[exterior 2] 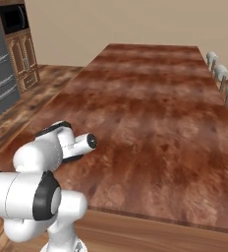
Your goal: Pick the milk, boxed drink, can from the counter and place them in the open cabinet.
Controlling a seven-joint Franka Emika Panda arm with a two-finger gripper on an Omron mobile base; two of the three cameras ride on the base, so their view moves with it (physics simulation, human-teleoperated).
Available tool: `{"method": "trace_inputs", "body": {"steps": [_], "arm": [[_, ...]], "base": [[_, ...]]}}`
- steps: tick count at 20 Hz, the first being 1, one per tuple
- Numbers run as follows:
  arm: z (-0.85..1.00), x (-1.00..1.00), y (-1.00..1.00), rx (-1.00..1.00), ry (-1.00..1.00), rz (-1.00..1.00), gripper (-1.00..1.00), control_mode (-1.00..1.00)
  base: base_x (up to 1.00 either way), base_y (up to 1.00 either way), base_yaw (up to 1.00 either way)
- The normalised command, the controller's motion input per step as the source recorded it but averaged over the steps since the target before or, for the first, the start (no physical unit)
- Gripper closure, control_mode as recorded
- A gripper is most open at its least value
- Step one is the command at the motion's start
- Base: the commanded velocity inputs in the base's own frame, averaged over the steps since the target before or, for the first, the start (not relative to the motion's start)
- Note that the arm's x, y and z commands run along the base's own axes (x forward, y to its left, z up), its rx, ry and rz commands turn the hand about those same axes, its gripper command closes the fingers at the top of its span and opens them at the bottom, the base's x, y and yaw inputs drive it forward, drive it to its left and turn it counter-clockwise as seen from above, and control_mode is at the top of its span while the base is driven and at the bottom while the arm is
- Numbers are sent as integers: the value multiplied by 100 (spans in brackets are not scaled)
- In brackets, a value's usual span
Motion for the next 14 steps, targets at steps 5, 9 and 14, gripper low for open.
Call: {"method": "trace_inputs", "body": {"steps": [5, 9, 14], "arm": [[0, -20, 6, 0, 0, 19, -100, -100], [0, -1, 8, 0, 0, 8, -100, -100], [0, 0, 0, 0, 0, 0, -100, -100]], "base": [[0, 0, 0], [0, 0, 0], [0, 0, 0]]}}
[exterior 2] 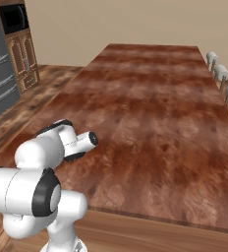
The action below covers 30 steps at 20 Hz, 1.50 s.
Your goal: Pick the milk, boxed drink, can from the counter and place them in the open cabinet.
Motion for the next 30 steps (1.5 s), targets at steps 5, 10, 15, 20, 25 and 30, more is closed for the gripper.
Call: {"method": "trace_inputs", "body": {"steps": [5, 10, 15, 20, 25, 30], "arm": [[0, 2, 8, 0, 0, 0, -100, -100], [0, 7, 21, 0, 0, 0, -100, -100], [-1, 11, 21, 1, 0, 0, -100, -100], [-1, 8, 16, 2, 0, 0, -100, -100], [-3, 10, 18, 0, 0, 0, -100, -100], [-4, 8, 18, 0, 0, 0, -100, -100]], "base": [[0, 0, 0], [0, 0, 0], [0, 0, 0], [0, 0, 0], [0, 0, 0], [0, 0, 0]]}}
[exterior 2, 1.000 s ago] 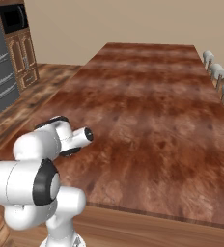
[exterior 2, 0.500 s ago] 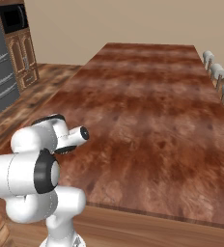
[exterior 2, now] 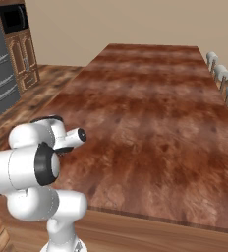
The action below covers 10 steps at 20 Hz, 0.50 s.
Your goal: Pick the milk, boxed drink, can from the counter and place them in the open cabinet.
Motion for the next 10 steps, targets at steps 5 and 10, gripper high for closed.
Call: {"method": "trace_inputs", "body": {"steps": [5, 10], "arm": [[-10, 7, 11, 0, 0, 0, -100, -100], [-11, 5, 2, 0, 0, 0, 100, -100]], "base": [[0, 0, 0], [0, 0, 0]]}}
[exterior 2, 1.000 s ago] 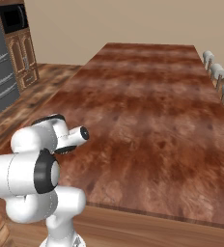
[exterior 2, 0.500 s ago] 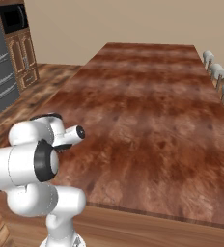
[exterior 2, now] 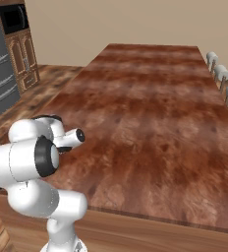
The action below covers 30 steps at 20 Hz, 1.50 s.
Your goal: Pick the milk, boxed drink, can from the counter and place them in the open cabinet.
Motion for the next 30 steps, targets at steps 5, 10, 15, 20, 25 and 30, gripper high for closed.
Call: {"method": "trace_inputs", "body": {"steps": [5, 10, 15, 20, 25, 30], "arm": [[-2, 3, 1, 0, 0, 0, 100, -100], [12, 0, 0, 0, -2, 0, 100, -100], [89, 0, 0, 2, -10, -4, 100, -100], [100, 0, 0, 1, -9, -10, 100, -100], [81, -3, 0, 2, -2, -17, 100, -100], [30, -43, -4, 0, -13, -25, 100, -100]], "base": [[0, 0, 0], [0, 0, 0], [0, 0, 0], [0, 0, 0], [0, 0, 0], [0, 0, 0]]}}
